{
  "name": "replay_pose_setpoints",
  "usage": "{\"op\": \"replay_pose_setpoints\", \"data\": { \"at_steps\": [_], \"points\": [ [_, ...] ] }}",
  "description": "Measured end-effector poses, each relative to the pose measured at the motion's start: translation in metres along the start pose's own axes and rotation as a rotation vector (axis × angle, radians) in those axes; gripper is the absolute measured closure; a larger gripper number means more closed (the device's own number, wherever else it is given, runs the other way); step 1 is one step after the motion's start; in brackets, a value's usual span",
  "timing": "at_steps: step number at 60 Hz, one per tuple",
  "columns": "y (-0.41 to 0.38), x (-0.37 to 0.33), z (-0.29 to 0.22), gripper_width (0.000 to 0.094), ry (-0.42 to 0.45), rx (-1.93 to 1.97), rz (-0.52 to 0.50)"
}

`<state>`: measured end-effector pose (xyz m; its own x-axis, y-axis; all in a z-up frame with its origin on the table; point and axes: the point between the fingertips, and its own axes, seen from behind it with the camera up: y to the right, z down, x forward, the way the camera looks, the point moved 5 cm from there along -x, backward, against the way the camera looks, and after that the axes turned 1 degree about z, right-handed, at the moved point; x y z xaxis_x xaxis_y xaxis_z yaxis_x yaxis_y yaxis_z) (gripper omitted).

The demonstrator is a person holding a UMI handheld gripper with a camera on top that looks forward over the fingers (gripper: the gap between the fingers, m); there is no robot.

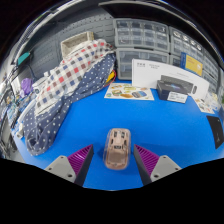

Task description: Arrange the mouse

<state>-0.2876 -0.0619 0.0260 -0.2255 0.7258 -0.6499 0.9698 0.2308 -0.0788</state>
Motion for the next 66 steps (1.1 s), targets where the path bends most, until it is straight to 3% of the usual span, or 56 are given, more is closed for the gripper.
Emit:
{"op": "replay_pose_setpoints", "data": {
  "at_steps": [5, 9, 11, 18, 24, 35, 41, 56, 66],
  "points": [
    [0.004, 0.012, -0.009, 0.0197, -0.009, 0.006, 0.027],
    [0.012, 0.015, -0.01, 0.0407, -0.024, 0.001, 0.062],
    [0.014, 0.015, -0.009, 0.0461, -0.029, -0.001, 0.067],
    [0.015, 0.015, -0.009, 0.0508, -0.038, 0.013, 0.047],
    [0.018, 0.015, -0.009, 0.0611, -0.033, 0.004, 0.03],
    [0.031, 0.009, -0.012, 0.0614, -0.059, -0.022, -0.023],
    [0.069, -0.02, -0.041, 0.0614, 0.0, -0.037, -0.038],
    [0.267, -0.134, -0.152, 0.0615, 0.229, -0.099, 0.108],
    [0.424, -0.173, -0.177, 0.0615, 0.281, -0.044, 0.227]
  ]
}}
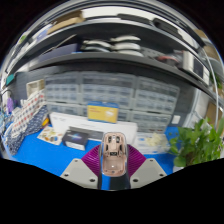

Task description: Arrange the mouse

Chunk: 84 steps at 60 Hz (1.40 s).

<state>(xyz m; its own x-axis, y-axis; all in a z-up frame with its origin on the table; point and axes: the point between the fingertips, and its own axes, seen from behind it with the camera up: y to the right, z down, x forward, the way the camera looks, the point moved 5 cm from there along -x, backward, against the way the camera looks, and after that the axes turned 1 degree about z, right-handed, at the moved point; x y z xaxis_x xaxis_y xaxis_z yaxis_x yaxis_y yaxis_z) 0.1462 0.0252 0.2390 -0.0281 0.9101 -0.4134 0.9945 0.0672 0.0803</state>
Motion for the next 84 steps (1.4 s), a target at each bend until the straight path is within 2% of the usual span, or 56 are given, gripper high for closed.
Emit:
{"op": "replay_pose_setpoints", "data": {
  "at_steps": [6, 13, 22, 31, 42, 48, 54, 56, 61, 62, 73, 84],
  "points": [
    [0.072, 0.016, 0.028, 0.0615, -0.058, 0.02, 0.065],
    [0.117, 0.047, 0.086, 0.0615, -0.17, 0.064, 0.081],
    [0.124, 0.078, 0.163, 0.0618, -0.325, 0.089, 0.042],
    [0.114, 0.092, 0.209, 0.0612, -0.429, 0.086, 0.008],
    [0.113, 0.094, 0.211, 0.0605, -0.389, 0.158, -0.007],
    [0.114, 0.095, 0.211, 0.0517, -0.405, 0.139, -0.009],
    [0.113, 0.095, 0.21, 0.0469, -0.44, 0.142, -0.012],
    [0.111, 0.095, 0.209, 0.041, -0.454, 0.148, -0.013],
    [0.106, 0.092, 0.205, 0.009, -0.488, 0.136, -0.018],
    [0.106, 0.091, 0.203, 0.0068, -0.49, 0.13, -0.015],
    [0.097, 0.057, 0.157, 0.0074, -0.434, 0.093, 0.066],
    [0.046, -0.002, 0.102, 0.0074, -0.324, 0.127, 0.098]
  ]
}}
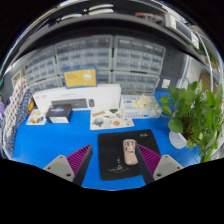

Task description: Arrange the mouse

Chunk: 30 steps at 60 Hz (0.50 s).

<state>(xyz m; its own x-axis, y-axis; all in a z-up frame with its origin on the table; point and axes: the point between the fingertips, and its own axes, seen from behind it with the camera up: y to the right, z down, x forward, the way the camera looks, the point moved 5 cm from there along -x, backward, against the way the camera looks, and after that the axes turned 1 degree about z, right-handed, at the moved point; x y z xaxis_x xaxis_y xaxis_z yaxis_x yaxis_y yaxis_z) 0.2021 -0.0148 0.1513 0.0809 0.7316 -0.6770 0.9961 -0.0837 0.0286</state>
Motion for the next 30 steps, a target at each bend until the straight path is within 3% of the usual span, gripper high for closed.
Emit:
{"op": "replay_pose_setpoints", "data": {
  "at_steps": [18, 30],
  "points": [
    [-0.119, -0.108, -0.004, 0.0069, 0.166, 0.052, -0.08],
    [-0.171, -0.141, 0.033, 0.0072, 0.156, 0.042, -0.085]
  ]
}}
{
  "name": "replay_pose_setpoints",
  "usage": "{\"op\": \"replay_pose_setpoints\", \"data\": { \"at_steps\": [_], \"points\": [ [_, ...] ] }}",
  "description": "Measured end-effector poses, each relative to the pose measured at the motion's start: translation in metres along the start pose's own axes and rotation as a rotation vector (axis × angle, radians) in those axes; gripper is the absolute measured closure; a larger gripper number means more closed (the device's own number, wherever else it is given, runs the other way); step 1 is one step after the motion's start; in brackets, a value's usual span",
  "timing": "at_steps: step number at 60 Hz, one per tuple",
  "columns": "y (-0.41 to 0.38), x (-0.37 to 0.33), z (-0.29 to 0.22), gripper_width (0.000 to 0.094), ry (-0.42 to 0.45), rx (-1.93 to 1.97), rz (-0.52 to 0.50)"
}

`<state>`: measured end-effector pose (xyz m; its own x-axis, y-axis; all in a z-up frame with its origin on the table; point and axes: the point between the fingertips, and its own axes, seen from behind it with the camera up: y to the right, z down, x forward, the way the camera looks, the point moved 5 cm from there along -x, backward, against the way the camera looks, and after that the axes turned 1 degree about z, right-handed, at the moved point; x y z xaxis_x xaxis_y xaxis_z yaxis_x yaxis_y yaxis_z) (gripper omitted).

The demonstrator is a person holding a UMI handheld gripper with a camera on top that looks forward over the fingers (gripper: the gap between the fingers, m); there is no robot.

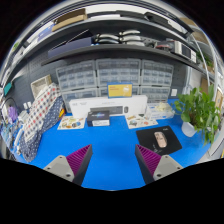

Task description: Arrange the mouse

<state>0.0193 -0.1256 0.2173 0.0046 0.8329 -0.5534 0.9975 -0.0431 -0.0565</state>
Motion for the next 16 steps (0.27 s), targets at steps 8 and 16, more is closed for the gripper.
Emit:
{"op": "replay_pose_setpoints", "data": {
  "at_steps": [8, 16],
  "points": [
    [-0.028, -0.014, 0.022, 0.0068, -0.015, -0.026, -0.023],
    [-0.047, -0.022, 0.037, 0.0071, -0.029, -0.052, -0.038]
  ]
}}
